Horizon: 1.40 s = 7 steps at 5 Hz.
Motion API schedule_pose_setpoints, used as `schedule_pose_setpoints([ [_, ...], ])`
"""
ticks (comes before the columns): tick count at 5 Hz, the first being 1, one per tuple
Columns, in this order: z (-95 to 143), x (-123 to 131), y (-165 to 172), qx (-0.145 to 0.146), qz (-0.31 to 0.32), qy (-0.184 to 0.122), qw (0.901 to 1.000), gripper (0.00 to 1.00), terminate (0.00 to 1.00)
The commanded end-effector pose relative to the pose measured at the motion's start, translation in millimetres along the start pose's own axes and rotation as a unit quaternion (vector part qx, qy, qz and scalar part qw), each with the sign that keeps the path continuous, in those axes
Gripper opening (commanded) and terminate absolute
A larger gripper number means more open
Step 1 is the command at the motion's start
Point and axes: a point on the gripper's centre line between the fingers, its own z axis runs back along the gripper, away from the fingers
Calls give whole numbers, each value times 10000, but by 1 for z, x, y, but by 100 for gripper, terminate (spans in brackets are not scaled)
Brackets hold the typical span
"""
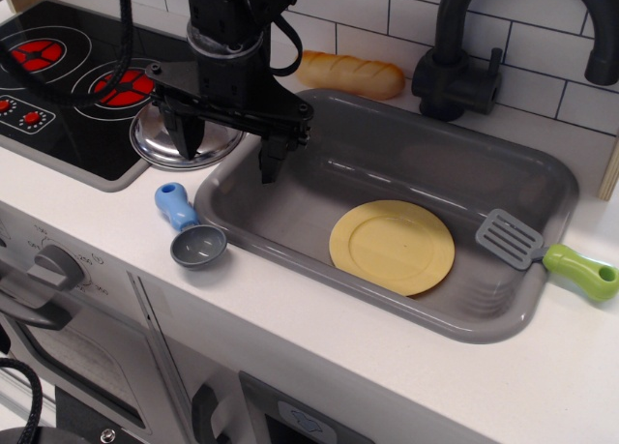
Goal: Put spatula on plate sink
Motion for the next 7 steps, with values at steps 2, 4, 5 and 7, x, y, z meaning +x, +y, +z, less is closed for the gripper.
schedule_pose_setpoints([
  [2,10,-7,-24,9,1151,232,9931,100,0],
  [4,27,-8,-81,-102,3597,949,9282,100,0],
  [5,32,-13,-100,-367,4619,867,8819,100,0],
  [7,35,-11,-142,-666,5336,604,8410,100,0],
])
